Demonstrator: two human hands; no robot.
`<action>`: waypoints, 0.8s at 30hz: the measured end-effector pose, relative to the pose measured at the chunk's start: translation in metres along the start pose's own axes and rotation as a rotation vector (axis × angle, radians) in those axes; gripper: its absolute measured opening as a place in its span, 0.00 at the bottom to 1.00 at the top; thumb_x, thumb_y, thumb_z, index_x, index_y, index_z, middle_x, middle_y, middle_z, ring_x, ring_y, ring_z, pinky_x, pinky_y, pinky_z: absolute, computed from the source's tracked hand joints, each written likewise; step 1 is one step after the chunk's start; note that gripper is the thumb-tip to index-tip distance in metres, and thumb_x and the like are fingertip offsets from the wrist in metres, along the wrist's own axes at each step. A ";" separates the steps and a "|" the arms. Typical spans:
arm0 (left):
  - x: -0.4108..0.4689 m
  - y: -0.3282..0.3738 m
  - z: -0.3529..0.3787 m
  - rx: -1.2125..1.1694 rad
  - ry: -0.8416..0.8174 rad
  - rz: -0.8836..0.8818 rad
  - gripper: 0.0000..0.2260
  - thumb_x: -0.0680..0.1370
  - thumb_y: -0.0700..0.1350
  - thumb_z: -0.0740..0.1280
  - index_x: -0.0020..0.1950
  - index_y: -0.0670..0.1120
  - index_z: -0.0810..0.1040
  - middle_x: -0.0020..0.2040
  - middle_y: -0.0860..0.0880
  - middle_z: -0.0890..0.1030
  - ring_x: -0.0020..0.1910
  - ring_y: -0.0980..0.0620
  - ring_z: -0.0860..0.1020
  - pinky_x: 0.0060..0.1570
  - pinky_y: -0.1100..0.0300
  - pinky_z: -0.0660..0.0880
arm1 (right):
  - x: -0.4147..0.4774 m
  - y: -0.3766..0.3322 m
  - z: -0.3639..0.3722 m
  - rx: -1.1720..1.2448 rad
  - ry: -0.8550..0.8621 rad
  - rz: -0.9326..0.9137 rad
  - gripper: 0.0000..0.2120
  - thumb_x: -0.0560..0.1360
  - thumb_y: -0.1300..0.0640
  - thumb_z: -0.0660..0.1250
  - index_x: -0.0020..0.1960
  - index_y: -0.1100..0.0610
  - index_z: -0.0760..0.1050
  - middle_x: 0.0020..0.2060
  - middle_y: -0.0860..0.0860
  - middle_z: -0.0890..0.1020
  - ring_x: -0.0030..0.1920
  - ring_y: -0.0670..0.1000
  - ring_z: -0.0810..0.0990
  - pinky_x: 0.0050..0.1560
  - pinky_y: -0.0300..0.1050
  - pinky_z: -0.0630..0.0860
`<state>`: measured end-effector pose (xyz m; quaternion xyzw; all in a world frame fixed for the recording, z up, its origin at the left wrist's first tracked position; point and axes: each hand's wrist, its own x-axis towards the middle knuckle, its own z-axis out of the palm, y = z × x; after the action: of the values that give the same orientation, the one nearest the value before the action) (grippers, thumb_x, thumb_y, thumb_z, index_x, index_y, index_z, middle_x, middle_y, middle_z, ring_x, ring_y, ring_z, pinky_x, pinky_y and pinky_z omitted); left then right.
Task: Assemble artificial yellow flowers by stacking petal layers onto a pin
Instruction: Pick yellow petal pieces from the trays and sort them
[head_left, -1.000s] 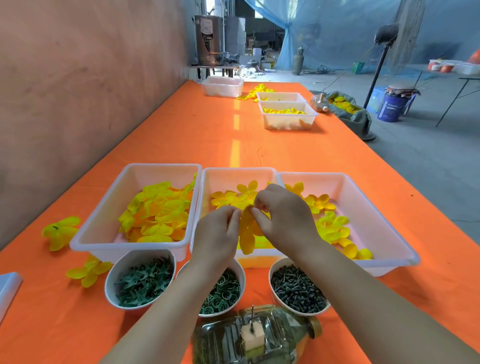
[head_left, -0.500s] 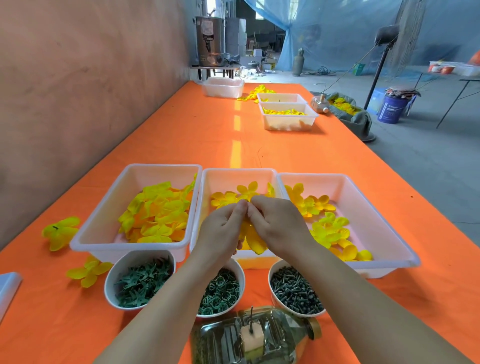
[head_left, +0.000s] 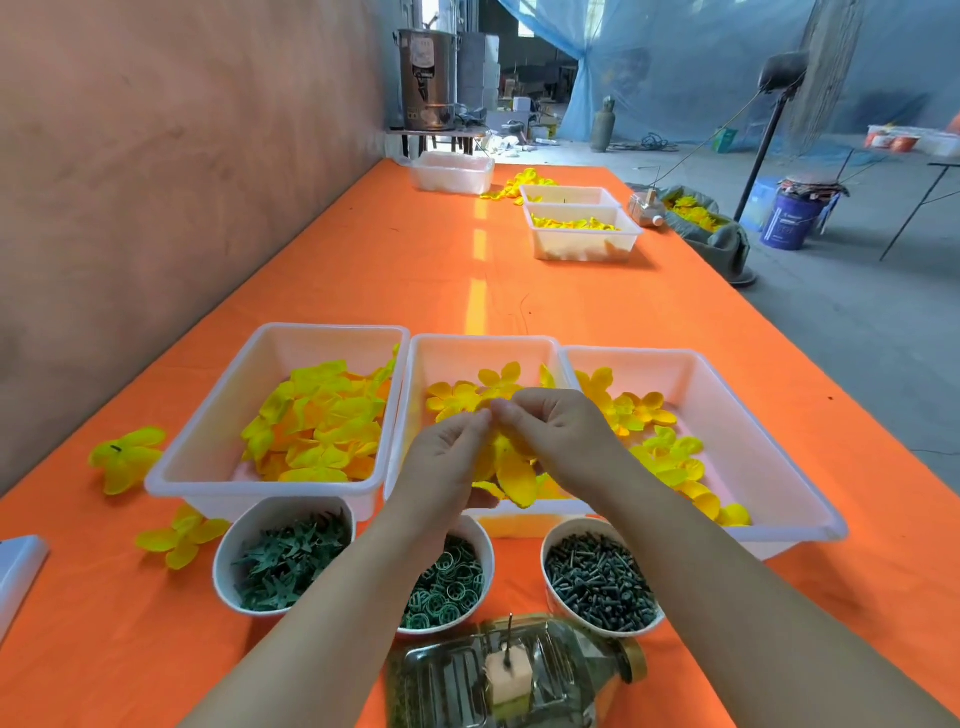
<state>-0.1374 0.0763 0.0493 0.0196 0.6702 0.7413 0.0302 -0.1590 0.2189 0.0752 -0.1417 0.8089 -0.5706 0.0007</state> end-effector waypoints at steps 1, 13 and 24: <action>0.001 -0.002 -0.001 0.086 0.012 -0.002 0.13 0.84 0.49 0.61 0.46 0.49 0.82 0.36 0.49 0.83 0.34 0.53 0.82 0.28 0.60 0.78 | 0.001 0.004 0.001 -0.128 0.064 -0.023 0.14 0.78 0.54 0.69 0.38 0.62 0.75 0.30 0.47 0.75 0.32 0.47 0.73 0.37 0.45 0.71; 0.014 -0.009 -0.009 -0.102 0.116 -0.199 0.07 0.79 0.34 0.67 0.45 0.43 0.82 0.40 0.44 0.81 0.38 0.47 0.81 0.31 0.58 0.79 | 0.000 0.020 0.014 -0.198 0.198 -0.077 0.03 0.74 0.58 0.73 0.42 0.55 0.83 0.39 0.48 0.84 0.44 0.48 0.82 0.48 0.51 0.78; 0.005 -0.004 -0.013 0.036 -0.130 -0.058 0.07 0.73 0.33 0.74 0.48 0.42 0.83 0.42 0.42 0.86 0.40 0.48 0.85 0.39 0.57 0.80 | 0.009 0.019 -0.003 -0.184 0.081 0.010 0.09 0.69 0.57 0.79 0.36 0.55 0.80 0.31 0.48 0.81 0.31 0.41 0.77 0.33 0.36 0.73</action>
<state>-0.1430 0.0645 0.0435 0.0486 0.6805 0.7250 0.0948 -0.1726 0.2260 0.0601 -0.1138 0.8581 -0.4990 -0.0421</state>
